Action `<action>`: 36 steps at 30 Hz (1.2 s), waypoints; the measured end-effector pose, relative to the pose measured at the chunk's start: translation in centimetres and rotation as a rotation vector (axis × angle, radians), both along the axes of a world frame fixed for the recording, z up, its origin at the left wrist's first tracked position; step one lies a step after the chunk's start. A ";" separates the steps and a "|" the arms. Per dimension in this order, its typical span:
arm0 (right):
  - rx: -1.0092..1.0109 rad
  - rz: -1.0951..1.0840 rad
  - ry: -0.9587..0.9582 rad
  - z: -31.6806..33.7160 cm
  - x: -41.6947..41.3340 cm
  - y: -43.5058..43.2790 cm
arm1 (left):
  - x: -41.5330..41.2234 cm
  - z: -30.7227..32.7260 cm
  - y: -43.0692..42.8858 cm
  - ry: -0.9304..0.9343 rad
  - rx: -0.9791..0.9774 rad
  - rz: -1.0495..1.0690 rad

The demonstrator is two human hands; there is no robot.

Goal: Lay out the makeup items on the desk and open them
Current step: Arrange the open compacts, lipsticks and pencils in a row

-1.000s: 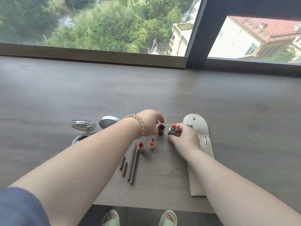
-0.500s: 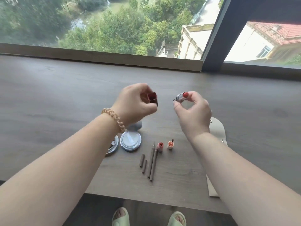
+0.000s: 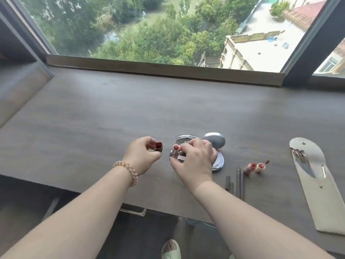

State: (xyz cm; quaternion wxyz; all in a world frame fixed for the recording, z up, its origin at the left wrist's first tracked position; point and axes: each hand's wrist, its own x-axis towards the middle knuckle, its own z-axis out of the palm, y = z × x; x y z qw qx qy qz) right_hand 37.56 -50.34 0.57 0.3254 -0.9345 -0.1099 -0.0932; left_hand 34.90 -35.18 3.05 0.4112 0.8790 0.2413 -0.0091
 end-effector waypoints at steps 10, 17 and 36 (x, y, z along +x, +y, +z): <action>-0.286 -0.124 -0.002 -3.4 -0.2 4.5 | -0.1 -3.3 2.4 0.088 0.060 0.001; -0.333 -0.203 -0.035 -4.4 0.4 5.1 | 0.7 -5.2 2.3 0.036 0.200 -0.001; -0.015 -0.034 -0.074 -0.8 -1.9 0.7 | 0.3 -3.8 0.4 -0.255 0.173 0.236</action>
